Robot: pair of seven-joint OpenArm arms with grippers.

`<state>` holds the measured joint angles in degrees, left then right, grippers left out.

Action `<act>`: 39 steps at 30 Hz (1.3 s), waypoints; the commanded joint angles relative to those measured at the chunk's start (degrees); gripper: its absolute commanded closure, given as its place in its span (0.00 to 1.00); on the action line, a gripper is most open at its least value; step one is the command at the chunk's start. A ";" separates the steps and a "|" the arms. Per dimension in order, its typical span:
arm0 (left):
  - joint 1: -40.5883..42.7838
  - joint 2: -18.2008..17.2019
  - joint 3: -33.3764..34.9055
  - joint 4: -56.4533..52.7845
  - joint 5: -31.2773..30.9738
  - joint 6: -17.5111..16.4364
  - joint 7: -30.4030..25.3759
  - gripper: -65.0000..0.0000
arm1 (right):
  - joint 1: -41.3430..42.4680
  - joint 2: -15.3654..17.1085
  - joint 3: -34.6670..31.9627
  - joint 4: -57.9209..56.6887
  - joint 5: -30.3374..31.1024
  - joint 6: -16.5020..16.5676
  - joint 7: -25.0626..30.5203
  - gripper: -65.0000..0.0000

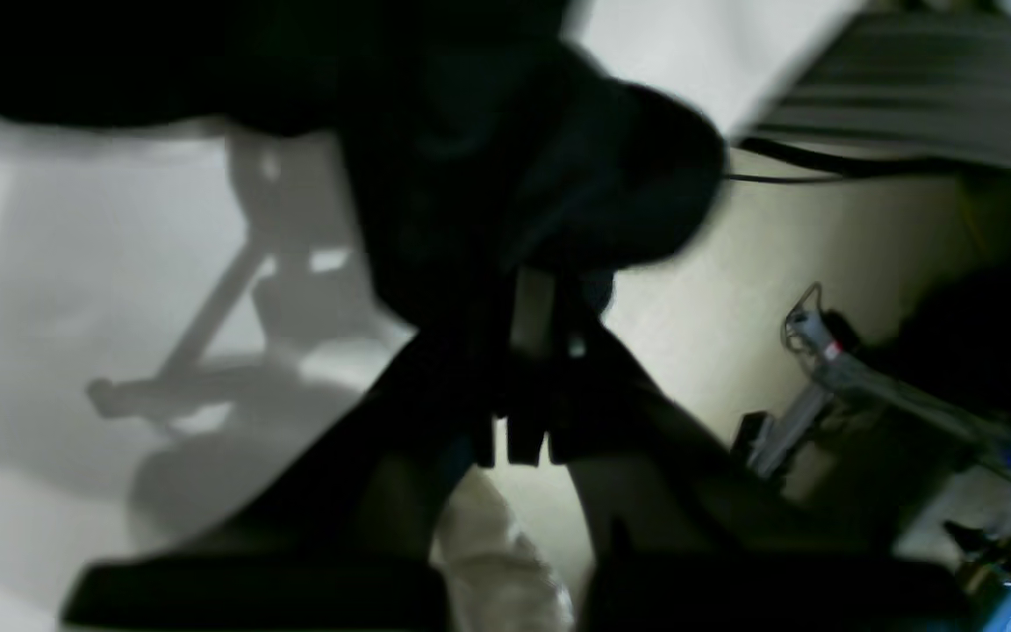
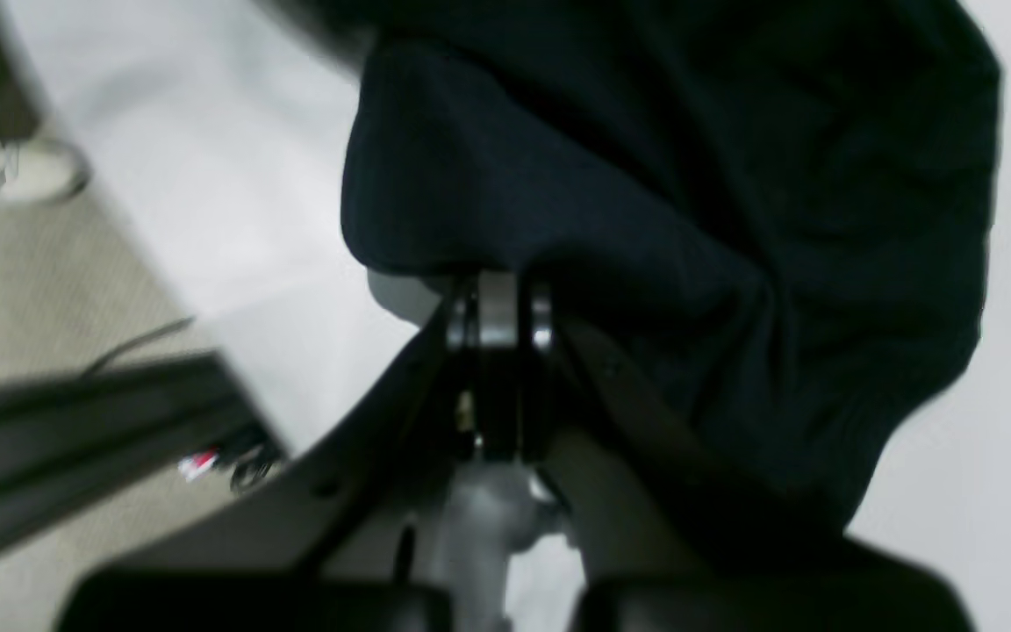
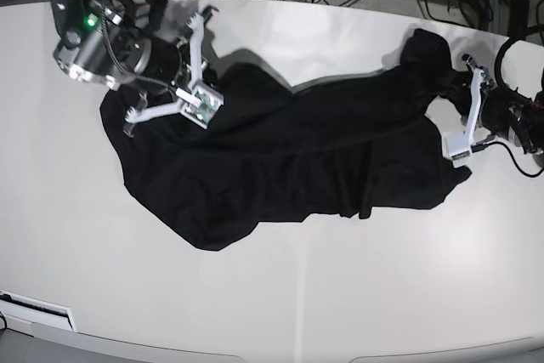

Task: Layout the t-shirt on the table in an organized manner, then fold the t-shirt properly
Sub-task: 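Lift the shirt with both grippers, stretching it between them, then raise both grippers high and shake the shirt open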

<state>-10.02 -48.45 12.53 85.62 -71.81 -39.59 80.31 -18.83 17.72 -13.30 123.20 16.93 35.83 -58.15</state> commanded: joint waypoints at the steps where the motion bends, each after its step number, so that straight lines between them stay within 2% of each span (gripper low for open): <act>1: -1.14 -2.78 -0.59 2.29 -2.56 -0.41 -0.31 1.00 | -1.70 1.49 0.22 2.38 1.38 0.57 -0.26 1.00; 6: -1.11 -8.39 -0.59 11.02 -8.46 -0.41 -0.31 1.00 | -9.35 7.13 0.22 8.72 4.59 1.86 -3.13 1.00; 12: -1.07 -12.52 -0.57 16.39 -13.19 -0.41 -0.31 1.00 | -15.93 13.07 0.22 11.80 10.32 3.48 -6.43 1.00; 17: 1.25 -17.44 -0.55 16.50 -13.19 -0.41 -0.31 1.00 | -19.08 17.99 0.22 11.80 10.29 3.63 -9.07 1.00; 22: 4.52 -21.64 -0.55 16.48 -13.19 -0.41 -0.31 1.00 | -19.76 22.43 0.22 11.80 10.08 3.58 -9.25 1.00; 29: 13.53 -22.99 -0.52 16.48 -13.19 -0.41 -0.31 1.00 | -20.74 23.26 0.22 11.80 10.62 3.17 -9.94 1.00; 33: 19.37 -22.99 -0.52 16.48 -13.03 -0.41 -0.31 1.00 | -20.74 23.41 0.22 11.80 16.09 4.17 -12.63 1.00; 39: 23.21 -23.43 -0.55 16.48 -7.65 -0.41 -0.31 1.00 | -20.70 23.41 0.22 11.80 17.38 4.17 -12.87 1.00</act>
<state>13.50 -70.04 12.71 101.62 -78.98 -39.72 79.46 -39.33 40.34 -13.30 133.88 33.50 39.90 -71.20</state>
